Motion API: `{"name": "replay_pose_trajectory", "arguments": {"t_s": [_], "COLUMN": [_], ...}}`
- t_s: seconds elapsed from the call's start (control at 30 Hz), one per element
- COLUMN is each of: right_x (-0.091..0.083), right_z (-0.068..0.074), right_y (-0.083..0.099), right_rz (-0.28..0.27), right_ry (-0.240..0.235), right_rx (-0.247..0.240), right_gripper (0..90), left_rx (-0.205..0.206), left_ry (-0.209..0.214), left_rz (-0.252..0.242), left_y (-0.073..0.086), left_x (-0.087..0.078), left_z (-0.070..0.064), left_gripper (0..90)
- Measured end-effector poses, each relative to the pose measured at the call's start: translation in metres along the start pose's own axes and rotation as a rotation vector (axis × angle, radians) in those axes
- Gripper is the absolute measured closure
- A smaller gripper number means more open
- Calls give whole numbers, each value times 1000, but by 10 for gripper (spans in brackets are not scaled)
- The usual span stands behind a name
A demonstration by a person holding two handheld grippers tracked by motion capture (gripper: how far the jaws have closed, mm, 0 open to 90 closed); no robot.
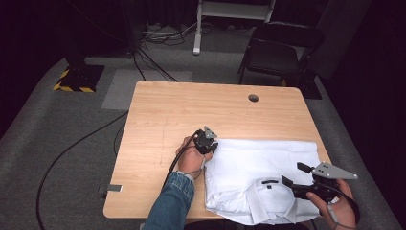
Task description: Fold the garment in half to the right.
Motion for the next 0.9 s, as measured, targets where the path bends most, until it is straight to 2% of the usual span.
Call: {"name": "replay_pose_trajectory", "arguments": {"t_s": [0.13, 0.37, 0.9], "right_x": [7, 19, 40], "right_z": [7, 21, 49], "right_y": [-4, -8, -14], "right_rz": [2, 12, 27], "right_ry": [6, -7, -28], "right_rx": [-16, -32, -68], "right_gripper": [183, 183, 183], "left_rx": [5, -10, 3], "left_ry": [-5, 11, 4], "left_rz": [-2, 2, -1], "left_y": [0, 0, 0], "left_x": [0, 0, 0], "left_z": [-1, 1, 0], "left_gripper": [837, 832, 832]}}
Point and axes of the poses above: each handheld gripper's, and its own axes: x roughly forward along the jaws, y roughly out of its underside, z roughly to its left, the point moved 2 cm from there along x, roughly forward along the jaws, and after that the axes turned 15 degrees about -y, right-handed, at the moved point
